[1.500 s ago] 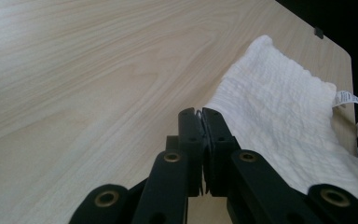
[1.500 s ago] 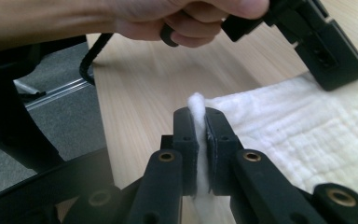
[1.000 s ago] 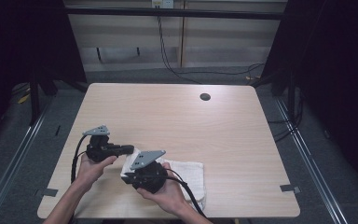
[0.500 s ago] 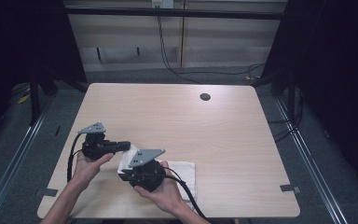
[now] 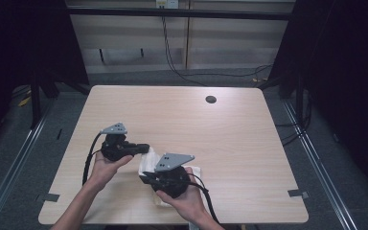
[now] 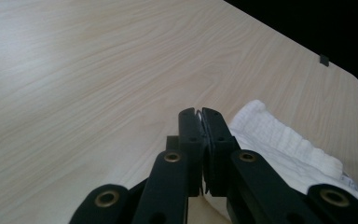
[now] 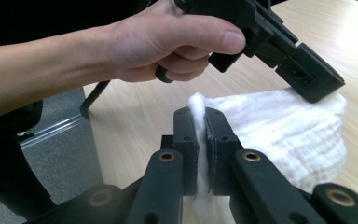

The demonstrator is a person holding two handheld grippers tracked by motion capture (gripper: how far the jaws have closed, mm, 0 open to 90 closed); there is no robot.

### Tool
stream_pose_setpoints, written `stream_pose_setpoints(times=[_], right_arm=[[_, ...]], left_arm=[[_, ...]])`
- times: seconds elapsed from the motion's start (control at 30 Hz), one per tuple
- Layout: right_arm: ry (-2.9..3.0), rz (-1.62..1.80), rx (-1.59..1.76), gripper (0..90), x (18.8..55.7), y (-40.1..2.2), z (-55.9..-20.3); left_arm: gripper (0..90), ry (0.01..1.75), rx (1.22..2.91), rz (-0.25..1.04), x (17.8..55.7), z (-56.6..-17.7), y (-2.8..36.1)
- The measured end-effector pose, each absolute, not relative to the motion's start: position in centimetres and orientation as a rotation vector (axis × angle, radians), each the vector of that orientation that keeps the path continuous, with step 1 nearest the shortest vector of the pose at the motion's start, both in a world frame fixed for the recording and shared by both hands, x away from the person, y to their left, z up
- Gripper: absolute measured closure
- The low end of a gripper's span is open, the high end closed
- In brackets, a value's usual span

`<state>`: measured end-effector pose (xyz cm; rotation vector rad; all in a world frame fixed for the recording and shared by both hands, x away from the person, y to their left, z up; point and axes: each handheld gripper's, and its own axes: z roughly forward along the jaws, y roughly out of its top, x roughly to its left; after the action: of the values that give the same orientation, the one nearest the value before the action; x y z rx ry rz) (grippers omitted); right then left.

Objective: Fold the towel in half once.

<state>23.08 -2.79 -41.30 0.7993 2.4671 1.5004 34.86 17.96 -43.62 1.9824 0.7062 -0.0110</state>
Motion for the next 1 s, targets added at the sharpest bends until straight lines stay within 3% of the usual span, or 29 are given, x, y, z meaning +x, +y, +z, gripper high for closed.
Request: stream_pose_setpoints(times=[0.4,1.0], right_arm=[[2.429,1.463,0.891,84.0,21.8,-6.7,-42.2],[2.438,1.339,1.003,79.4,20.1,-9.8,-46.3]], left_arm=[[87.6,0.663,2.056,-0.069,34.6,-45.0,13.4],[85.7,0.643,2.092,-0.115,34.2,-47.4,10.0]])
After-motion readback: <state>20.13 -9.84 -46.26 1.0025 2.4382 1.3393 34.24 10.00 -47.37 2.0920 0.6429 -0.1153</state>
